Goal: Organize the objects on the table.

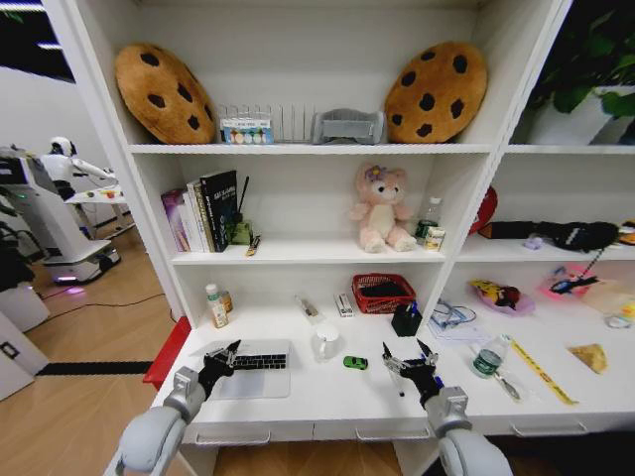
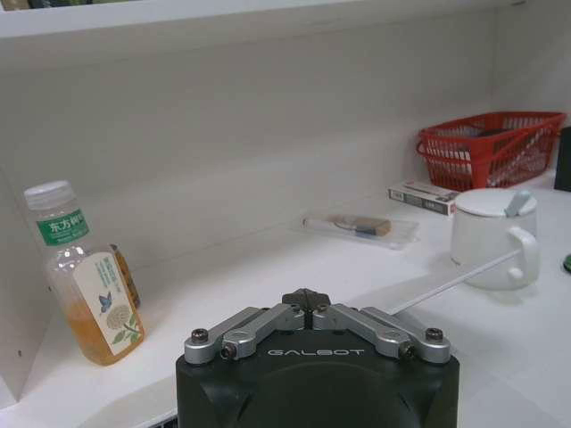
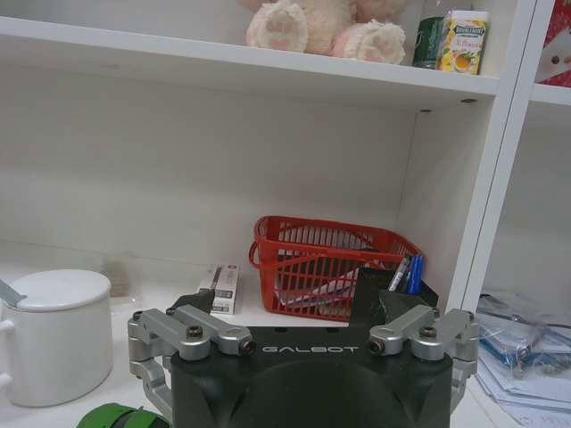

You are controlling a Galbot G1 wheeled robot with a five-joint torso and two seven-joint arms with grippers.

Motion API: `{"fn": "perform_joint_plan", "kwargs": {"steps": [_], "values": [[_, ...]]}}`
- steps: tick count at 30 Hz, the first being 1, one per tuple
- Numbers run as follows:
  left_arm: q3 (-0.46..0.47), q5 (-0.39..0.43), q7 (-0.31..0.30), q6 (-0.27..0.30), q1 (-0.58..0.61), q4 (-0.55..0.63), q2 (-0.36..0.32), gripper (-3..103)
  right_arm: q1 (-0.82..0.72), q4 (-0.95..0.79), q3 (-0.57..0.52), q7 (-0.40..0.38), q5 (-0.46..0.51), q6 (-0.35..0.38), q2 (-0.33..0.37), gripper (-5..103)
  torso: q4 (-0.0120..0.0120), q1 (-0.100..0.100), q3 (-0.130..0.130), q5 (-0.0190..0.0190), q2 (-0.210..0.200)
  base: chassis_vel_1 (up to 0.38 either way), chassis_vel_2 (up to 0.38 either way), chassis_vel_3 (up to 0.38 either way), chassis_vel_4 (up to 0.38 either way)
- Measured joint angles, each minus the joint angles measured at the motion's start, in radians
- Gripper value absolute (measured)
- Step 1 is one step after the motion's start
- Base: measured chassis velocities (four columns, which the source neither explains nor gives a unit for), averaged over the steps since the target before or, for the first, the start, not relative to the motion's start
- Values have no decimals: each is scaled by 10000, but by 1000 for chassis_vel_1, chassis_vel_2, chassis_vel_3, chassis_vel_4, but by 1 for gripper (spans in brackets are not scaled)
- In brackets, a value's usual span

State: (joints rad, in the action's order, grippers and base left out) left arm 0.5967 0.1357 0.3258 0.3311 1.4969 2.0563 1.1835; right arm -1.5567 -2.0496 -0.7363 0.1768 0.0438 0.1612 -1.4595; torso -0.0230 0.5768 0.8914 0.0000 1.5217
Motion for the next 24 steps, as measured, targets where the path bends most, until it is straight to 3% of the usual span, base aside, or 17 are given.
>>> {"fn": "perform_joint_plan", "kwargs": {"steps": [6, 7, 8, 9, 12, 19, 24], "values": [[21, -492, 314, -83, 240, -14, 29, 0, 0, 78, -8, 8, 10, -19, 7, 100, 0, 0, 0, 0, 0, 0, 0, 0, 0], [0, -435, 117, -163, 232, -21, 70, 0, 4, 79, -7, 16, 15, -20, 8, 100, 1, 0, 0, 0, 0, 0, 0, 0, 0], [-42, 23, -520, -334, 34, -24, 200, 0, 21, 92, -7, 20, 28, -26, 14, 100, 0, -1, 0, 0, 0, 0, 0, 0, 0], [-42, 23, -520, -334, 34, -24, 200, 0, 21, 92, -7, 20, 28, -26, 14, 100, 0, -1, 0, 0, 0, 0, 0, 0, 0], [-102, 1339, -1865, -545, -561, 51, 358, 0, 26, 98, -3, 20, 50, -34, 27, 100, -1, 0, 0, -1, 0, 0, 0, 0, 0], [37, 2618, -2914, -863, -1227, 57, 471, 0, 75, 61, 30, 11, 112, -34, 51, 100, -1, 0, 0, 0, 0, 0, 0, 0, 0], [180, 2868, -3187, -979, -1110, 33, 587, 0, 174, -190, 98, -288, 186, 54, 90, 100, 1, 0, 0, -1, 0, 0, 0, 0, 0]]}}
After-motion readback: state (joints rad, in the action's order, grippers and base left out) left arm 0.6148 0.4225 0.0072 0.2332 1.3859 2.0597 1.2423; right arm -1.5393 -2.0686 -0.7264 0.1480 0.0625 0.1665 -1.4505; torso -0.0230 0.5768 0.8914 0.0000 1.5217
